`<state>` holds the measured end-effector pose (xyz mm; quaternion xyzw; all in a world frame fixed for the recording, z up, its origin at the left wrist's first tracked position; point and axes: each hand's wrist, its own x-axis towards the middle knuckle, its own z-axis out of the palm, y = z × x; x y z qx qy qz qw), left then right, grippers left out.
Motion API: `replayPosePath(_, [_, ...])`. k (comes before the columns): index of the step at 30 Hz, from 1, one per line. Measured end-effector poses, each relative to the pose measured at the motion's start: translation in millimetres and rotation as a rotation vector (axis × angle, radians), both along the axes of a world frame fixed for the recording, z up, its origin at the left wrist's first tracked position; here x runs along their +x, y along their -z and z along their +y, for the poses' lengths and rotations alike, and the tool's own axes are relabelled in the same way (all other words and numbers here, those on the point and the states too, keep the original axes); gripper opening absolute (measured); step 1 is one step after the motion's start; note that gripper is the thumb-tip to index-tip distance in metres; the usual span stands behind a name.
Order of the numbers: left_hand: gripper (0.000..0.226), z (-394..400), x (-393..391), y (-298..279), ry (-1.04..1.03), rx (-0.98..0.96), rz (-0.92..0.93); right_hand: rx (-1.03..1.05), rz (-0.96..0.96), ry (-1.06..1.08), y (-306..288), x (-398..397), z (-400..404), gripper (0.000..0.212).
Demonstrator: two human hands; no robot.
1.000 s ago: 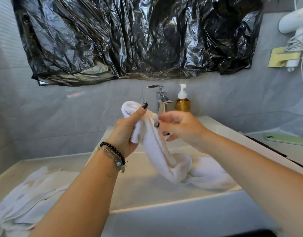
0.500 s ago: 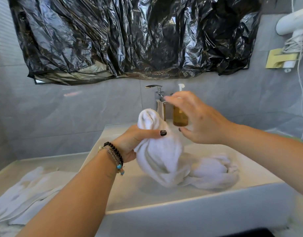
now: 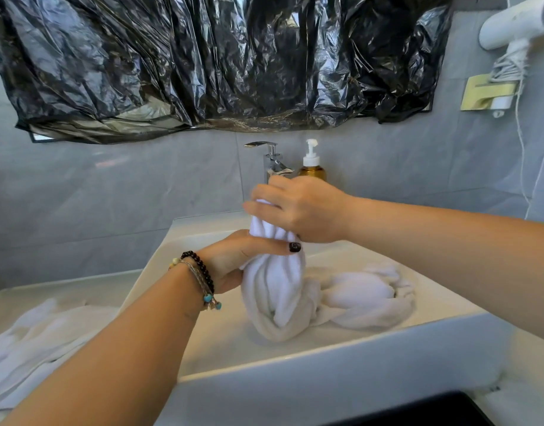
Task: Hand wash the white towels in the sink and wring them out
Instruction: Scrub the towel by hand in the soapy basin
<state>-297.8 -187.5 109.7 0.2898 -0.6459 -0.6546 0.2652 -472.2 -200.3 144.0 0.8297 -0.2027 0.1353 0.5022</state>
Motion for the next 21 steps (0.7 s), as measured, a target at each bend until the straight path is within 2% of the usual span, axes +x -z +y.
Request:
replayPosePath(2, [0.033, 3.1, 0.4, -0.1, 0.086, 0.031, 0.082, -0.051, -0.006, -0.054, -8.3, -1.7, -2.4, 0.04])
replayPosePath(4, [0.026, 6.8, -2.0, 1.3, 0.075, 0.039, 0.091, -0.077, 0.046, -0.07, -12.4, -2.6, -3.6, 0.043])
replayPosePath(6, [0.024, 9.7, -6.1, 2.0, 0.005, 0.005, 0.006, -0.107, 0.144, -0.049, -10.4, -3.8, -4.3, 0.041])
replayPosePath(8, [0.025, 5.2, -10.2, 4.3, -0.111, -0.103, -0.168, -0.108, 0.193, 0.025, -5.5, -1.8, -4.4, 0.035])
replayPosePath(11, [0.018, 1.0, -18.5, 5.7, -0.307, -0.34, -0.463, 0.093, 0.203, 0.172, -2.8, 12.1, 5.8, 0.034])
replayPosePath(14, [0.023, 1.4, -25.3, 8.3, -0.324, -0.58, -0.715, 0.299, 0.25, 0.604, 1.8, 25.9, 17.0, 0.028])
replayPosePath(15, [0.023, 1.2, -26.5, 10.6, -0.317, -0.62, -0.76, 0.335, 0.242, 0.677, 4.3, 27.9, 17.5, 0.028])
replayPosePath(17, [0.013, -1.1, -27.1, 16.3, -0.334, -0.622, -0.795, 0.41, 0.195, 0.706, 7.9, 33.0, 17.3, 0.025])
replayPosePath(21, [0.012, -6.0, -25.8, 22.6, -0.333, -0.697, -0.938, 0.612, 0.11, 0.718, 14.5, 35.9, 7.7, 0.015])
